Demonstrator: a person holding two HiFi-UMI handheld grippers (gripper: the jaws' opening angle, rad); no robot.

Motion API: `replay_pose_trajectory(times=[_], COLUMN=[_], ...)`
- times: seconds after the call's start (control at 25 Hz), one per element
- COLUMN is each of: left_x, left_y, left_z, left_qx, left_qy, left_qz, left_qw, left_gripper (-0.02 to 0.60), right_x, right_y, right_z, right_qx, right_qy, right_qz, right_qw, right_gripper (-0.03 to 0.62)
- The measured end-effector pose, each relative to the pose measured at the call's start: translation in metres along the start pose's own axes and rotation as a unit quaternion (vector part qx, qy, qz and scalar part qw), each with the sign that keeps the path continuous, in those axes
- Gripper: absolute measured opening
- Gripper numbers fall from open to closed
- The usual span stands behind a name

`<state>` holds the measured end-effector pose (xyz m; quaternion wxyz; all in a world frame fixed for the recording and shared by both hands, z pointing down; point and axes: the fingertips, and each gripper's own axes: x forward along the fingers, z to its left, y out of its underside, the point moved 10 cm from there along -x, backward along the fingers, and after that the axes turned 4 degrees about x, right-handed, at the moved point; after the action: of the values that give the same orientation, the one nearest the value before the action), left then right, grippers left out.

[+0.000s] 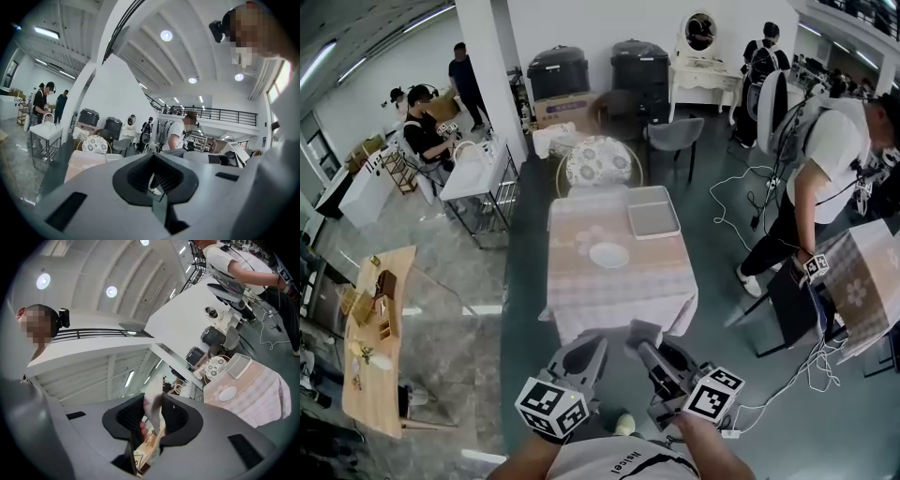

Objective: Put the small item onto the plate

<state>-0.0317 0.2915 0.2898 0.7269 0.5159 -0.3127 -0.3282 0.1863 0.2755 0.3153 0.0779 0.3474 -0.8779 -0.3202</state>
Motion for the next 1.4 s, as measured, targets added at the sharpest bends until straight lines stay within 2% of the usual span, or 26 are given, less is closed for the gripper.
replay_pose_trajectory(times=[0.2, 0.48, 0.8, 1.04, 1.4], left_x=[0.019, 0.046, 0.087, 0.123, 0.162], left_y=[-0.005, -0.011, -0.021, -0.032, -0.031], left_z=[0.009, 0.043, 0.124, 0.183, 0.24], left_qx=[0.002, 0.005, 0.014, 0.018, 0.009], left_qy=[0.004, 0.014, 0.019, 0.043, 0.073], left_qz=[0.002, 0.001, 0.003, 0.011, 0.014], left_qw=[1.0, 0.9999, 0.9997, 0.9989, 0.9972], left_gripper=[0.006, 0.006, 0.006, 0.006, 0.006], right_x=[0.01, 0.045, 0.125, 0.181, 0.227], right_y=[-0.011, -0.021, -0.03, -0.041, -0.047], right_z=[-0.013, -0.03, -0.062, -0.081, -0.114], right_qx=[0.002, -0.002, 0.001, 0.003, 0.005], right_qy=[0.007, 0.018, 0.039, 0.055, 0.1], right_qz=[-0.001, -0.001, 0.01, -0.001, -0.006], right_qw=[1.0, 1.0, 0.999, 0.998, 0.995], right_gripper=[0.112, 0.112, 0.112, 0.112, 0.112])
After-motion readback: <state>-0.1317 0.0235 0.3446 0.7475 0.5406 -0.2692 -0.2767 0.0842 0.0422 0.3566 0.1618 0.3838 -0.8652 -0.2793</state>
